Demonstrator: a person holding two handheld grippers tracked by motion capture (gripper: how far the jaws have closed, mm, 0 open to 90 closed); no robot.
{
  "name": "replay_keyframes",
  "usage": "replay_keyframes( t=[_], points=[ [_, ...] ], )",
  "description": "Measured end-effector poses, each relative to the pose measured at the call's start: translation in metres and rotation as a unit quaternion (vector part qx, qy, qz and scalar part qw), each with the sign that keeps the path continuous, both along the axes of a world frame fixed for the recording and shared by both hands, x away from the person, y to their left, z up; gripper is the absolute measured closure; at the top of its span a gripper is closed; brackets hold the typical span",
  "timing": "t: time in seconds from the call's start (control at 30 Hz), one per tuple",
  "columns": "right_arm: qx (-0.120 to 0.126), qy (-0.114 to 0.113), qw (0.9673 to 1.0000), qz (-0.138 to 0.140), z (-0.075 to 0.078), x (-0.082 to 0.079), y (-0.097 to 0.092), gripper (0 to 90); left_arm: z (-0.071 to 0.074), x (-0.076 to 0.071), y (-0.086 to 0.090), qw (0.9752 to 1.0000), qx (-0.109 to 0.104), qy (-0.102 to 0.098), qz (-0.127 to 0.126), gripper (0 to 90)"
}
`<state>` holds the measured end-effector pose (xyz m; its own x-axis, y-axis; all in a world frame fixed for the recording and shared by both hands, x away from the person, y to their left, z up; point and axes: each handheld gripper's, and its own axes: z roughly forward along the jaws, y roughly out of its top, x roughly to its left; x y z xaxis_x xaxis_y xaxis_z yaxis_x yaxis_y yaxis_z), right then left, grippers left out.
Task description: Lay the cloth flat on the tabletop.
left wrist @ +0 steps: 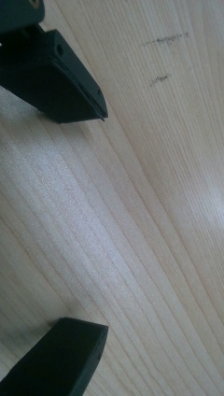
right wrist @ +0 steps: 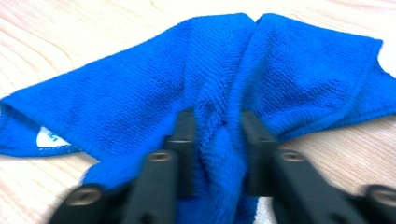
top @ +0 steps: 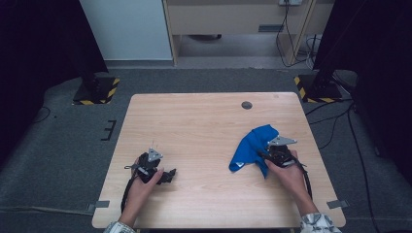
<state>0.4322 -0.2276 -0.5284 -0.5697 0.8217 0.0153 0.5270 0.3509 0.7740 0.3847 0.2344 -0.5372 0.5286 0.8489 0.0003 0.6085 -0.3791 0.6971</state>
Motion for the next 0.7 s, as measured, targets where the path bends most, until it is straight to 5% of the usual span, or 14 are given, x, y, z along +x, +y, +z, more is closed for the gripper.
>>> replay_keyframes(
  t=[0.7],
  points=[
    [0.079, -0.046, 0.9954, 0.027, 0.036, -0.019, 0.013, 80.3, 0.000, 0.000, 0.000, 1.0000, 0.000, -0.001, 0.001, 0.0]
  ],
)
